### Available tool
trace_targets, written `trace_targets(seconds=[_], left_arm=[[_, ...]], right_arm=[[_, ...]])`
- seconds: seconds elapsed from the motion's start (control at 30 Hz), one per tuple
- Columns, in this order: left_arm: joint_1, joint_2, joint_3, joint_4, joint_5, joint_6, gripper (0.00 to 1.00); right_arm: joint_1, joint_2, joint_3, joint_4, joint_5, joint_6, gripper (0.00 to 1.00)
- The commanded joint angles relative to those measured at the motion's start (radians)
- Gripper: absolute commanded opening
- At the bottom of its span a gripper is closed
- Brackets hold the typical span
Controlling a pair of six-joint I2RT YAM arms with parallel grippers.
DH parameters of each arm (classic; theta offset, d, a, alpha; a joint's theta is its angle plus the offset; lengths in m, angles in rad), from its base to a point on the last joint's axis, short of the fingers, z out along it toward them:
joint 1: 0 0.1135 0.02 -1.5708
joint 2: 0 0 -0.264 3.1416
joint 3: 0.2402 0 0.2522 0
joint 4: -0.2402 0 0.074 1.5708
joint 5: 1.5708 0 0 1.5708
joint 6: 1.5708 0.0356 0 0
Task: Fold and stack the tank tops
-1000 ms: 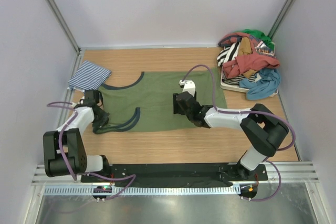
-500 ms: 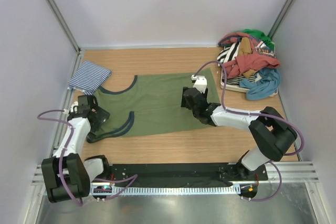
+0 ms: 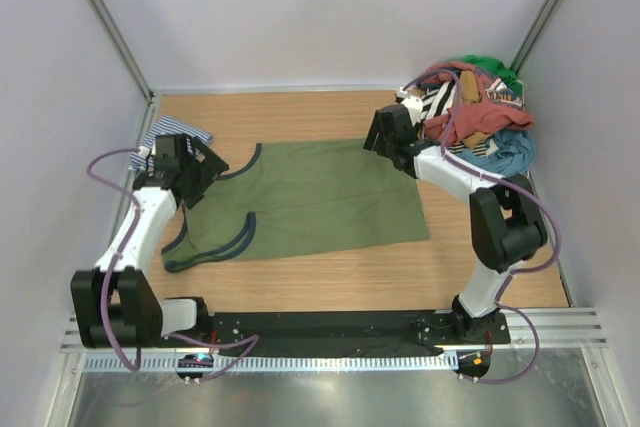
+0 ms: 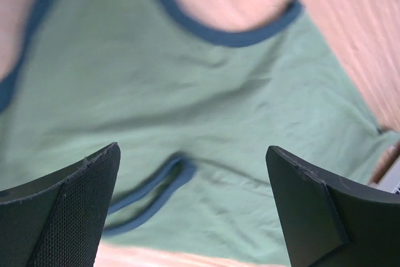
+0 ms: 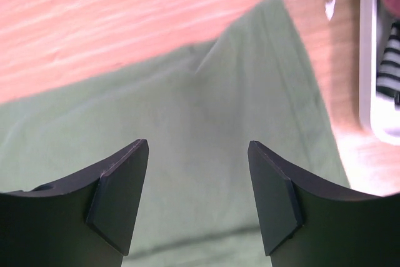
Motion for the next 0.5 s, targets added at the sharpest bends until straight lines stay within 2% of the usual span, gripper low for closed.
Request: trace_targets(seconds=[0.0, 0.2, 0.4, 0.47], left_arm=[[-0.077, 0.134, 0.104, 0.128, 0.063, 0.026, 1.0], [-0.175, 0.419, 0.313, 0.199, 0.065, 0.057, 0.99], [-0.184, 0.682, 0.599, 0.163, 0.063, 0.085, 0.96], [-0.184, 0.758, 0.674, 0.142, 0.068, 0.095, 0.95]], right_arm=[[-0.061, 0.092, 0.113, -0.076, -0.057, -0.004, 0.71], [-0.119, 0.29, 0.354, -0.168, 0.015, -0.07, 0.74], [-0.156, 0.481, 0.656, -0.271, -0.011, -0.089, 0.67], [-0.165, 0.548, 0.708, -0.299, -0.019, -0.089, 0.66]])
